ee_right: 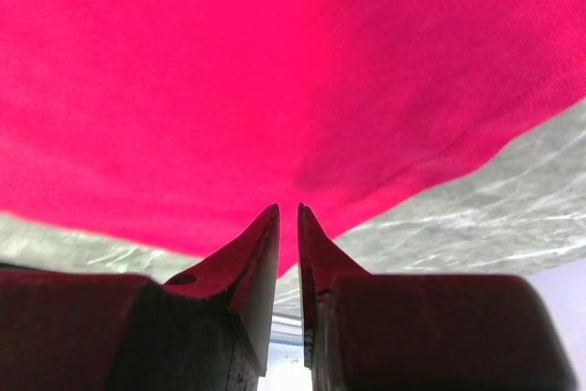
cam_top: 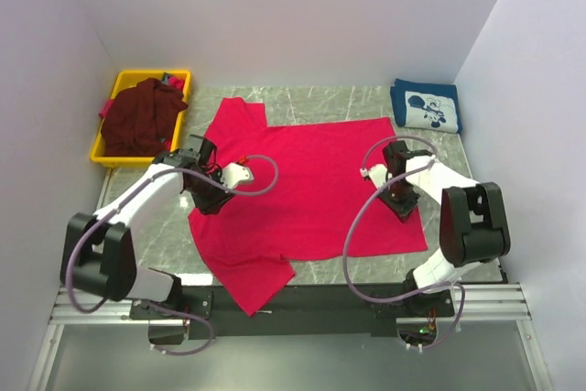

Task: Fold and stack the t-shirts
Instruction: Fold the tshirt

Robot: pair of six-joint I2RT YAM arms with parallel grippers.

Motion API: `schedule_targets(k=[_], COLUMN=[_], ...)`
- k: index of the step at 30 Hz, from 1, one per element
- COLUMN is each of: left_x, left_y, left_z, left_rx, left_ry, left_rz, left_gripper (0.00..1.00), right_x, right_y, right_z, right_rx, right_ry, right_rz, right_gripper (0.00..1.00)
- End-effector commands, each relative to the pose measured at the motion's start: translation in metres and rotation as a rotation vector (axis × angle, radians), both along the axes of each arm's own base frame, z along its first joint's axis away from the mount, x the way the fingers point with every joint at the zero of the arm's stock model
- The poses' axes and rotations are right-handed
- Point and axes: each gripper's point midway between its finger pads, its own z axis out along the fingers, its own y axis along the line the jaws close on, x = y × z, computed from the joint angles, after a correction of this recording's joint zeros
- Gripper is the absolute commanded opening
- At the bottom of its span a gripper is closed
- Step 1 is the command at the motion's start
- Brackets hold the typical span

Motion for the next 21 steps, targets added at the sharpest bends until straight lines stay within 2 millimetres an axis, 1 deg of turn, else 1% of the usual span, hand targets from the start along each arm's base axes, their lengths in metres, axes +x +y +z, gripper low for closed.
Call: schedule_targets(k=[1, 2, 3, 4, 5, 7, 8, 10, 11, 12, 14, 15, 16, 17, 18, 19, 20, 21], left_x=[0.015, 0.010, 0.008, 0.005, -0.004, -0.014, -0.024, -0.034, -0.043, -0.052, -0.060, -0.066, -0.071, -0.075, -0.075, -0.073, -0.074, -0.082], left_y=[0.003, 0.009, 0.013, 0.016, 0.021, 0.030, 0.034, 0.039, 0.041, 0.044, 0.048, 0.050, 0.050, 0.051, 0.051, 0.052, 0.051, 0.052], left_z=[-0.011, -0.023, -0.028, -0.033, -0.043, -0.053, -0.060, -0.065, -0.068, -0.069, -0.068, -0.067, -0.065, -0.062, -0.061, -0.055, -0.051, -0.045], left_rx=[-0.016, 0.014, 0.030, 0.048, 0.069, 0.109, 0.124, 0.143, 0.148, 0.156, 0.166, 0.172, 0.167, 0.168, 0.167, 0.167, 0.164, 0.161], left_ry=[-0.016, 0.006, 0.011, 0.018, 0.043, 0.069, 0.092, 0.113, 0.129, 0.154, 0.154, 0.168, 0.165, 0.173, 0.164, 0.144, 0.140, 0.174], left_rz=[0.038, 0.034, 0.037, 0.039, 0.032, 0.026, 0.021, 0.014, 0.009, -0.001, -0.020, -0.026, -0.045, -0.043, -0.050, -0.065, -0.080, -0.091], left_gripper=[0.40, 0.40, 0.40, 0.40, 0.40, 0.40, 0.41, 0.40, 0.40, 0.40, 0.40, 0.40, 0.40, 0.40, 0.39, 0.39, 0.39, 0.39], right_x=[0.002, 0.001, -0.002, -0.009, -0.011, -0.020, -0.023, -0.029, -0.035, -0.037, -0.045, -0.046, -0.052, -0.054, -0.053, -0.050, -0.052, -0.038], right_y=[-0.011, -0.012, -0.014, -0.017, -0.019, -0.021, -0.022, -0.023, -0.022, -0.019, -0.018, -0.014, -0.011, -0.008, -0.004, 0.004, 0.008, 0.012], right_z=[-0.018, -0.022, -0.025, -0.031, -0.032, -0.037, -0.037, -0.035, -0.033, -0.030, -0.025, -0.020, -0.015, -0.011, -0.005, 0.002, 0.008, 0.023], right_rx=[-0.058, -0.065, -0.074, -0.085, -0.096, -0.107, -0.107, -0.105, -0.099, -0.082, -0.069, -0.043, -0.025, -0.005, 0.015, 0.063, 0.087, 0.112], right_ry=[0.006, 0.010, 0.022, 0.049, 0.053, 0.080, 0.089, 0.099, 0.117, 0.112, 0.128, 0.114, 0.134, 0.132, 0.113, 0.097, 0.104, 0.042], right_rz=[-0.004, 0.002, 0.007, 0.009, 0.021, 0.034, 0.041, 0.051, 0.059, 0.063, 0.077, 0.080, 0.087, 0.097, 0.103, 0.109, 0.111, 0.107], right_gripper=[0.20, 0.21, 0.21, 0.21, 0.21, 0.20, 0.21, 0.21, 0.21, 0.21, 0.22, 0.22, 0.22, 0.24, 0.24, 0.26, 0.28, 0.29])
